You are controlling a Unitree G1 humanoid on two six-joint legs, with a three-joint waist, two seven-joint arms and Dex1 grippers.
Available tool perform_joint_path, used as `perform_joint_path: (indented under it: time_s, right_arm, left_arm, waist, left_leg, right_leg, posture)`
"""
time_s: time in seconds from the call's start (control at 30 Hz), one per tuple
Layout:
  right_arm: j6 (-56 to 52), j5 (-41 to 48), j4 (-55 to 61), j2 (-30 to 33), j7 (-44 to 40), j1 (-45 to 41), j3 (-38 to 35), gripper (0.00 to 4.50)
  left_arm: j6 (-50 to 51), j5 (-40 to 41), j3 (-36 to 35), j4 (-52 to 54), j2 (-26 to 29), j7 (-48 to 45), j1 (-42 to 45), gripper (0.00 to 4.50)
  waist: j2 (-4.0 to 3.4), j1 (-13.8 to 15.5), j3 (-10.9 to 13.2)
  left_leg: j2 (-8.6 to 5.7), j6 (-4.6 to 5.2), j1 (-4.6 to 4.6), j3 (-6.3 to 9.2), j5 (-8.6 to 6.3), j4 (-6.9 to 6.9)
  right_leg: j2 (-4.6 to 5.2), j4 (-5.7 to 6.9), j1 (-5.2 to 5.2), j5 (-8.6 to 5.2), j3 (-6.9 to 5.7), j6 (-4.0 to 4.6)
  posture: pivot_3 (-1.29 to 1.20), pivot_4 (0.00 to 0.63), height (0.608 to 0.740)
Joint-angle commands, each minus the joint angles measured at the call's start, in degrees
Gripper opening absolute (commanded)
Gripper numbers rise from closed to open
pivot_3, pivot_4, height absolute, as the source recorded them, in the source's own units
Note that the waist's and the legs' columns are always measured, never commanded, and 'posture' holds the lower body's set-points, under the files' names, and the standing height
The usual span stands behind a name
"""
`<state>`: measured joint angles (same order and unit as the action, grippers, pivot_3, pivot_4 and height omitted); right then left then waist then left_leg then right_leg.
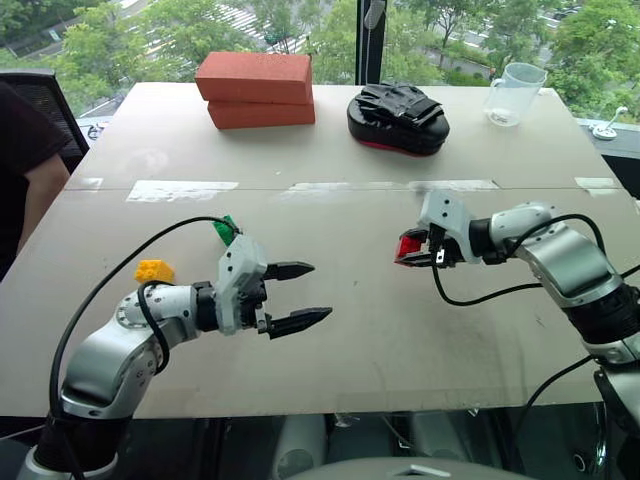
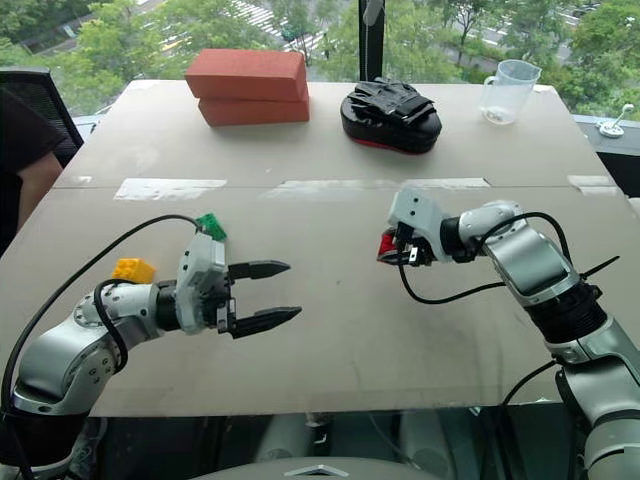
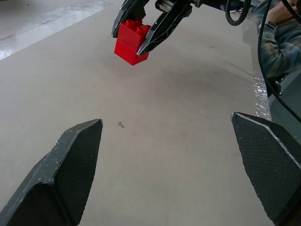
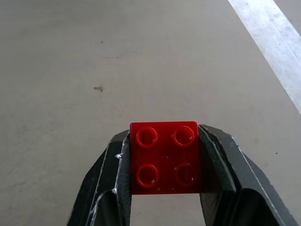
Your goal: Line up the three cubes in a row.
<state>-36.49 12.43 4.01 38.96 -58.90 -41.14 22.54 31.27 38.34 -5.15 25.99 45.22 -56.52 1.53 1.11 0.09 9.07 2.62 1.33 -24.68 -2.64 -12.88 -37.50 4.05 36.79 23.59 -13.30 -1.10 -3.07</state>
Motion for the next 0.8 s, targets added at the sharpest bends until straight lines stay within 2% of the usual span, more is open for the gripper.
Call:
perform_joint_path:
  time_s: [0.03, 0.43, 0.8]
  right_arm:
    - [1.8, -1.6, -1.3, -0.7, -1.4, -2.2, 0.1, 1.32]
    - [9.9, -6.0, -11.0, -5.2, -6.5, -4.3, 1.7, 1.32]
    - [15.4, -9.6, -16.8, -6.7, -11.1, -5.5, 2.4, 1.32]
  left_arm:
    - [-0.7, 0.9, -2.8, 2.8, 0.4, 0.2, -1.5, 4.50]
    - [-3.0, -0.7, -3.7, 3.9, 0.5, -0.3, -5.0, 4.50]
    - [-4.6, -0.7, -5.3, 3.5, 1.1, -2.2, -7.1, 4.50]
  waist:
    - [0.00, 0.0, 0.0]
    - [0.00, -0.3, 0.0]
    - [-0.01, -0.7, 0.0]
  left_leg:
    - [0.00, 0.00, 0.00, 0.02, 0.00, 0.02]
    - [0.03, 0.00, 0.03, -0.02, 0.00, 0.07]
    - [0.03, 0.00, 0.05, -0.03, 0.00, 0.08]
  right_leg:
    - [-0.01, 0.00, 0.00, 0.01, -0.01, -0.02]
    - [-0.05, 0.02, 0.03, 0.02, 0.01, -0.03]
    - [-0.05, 0.06, 0.04, 0.02, 0.02, -0.04]
  posture:
    - [0.00, 0.150, 0.740]
    - [0.00, 0.150, 0.740]
    - [0.00, 0.150, 0.740]
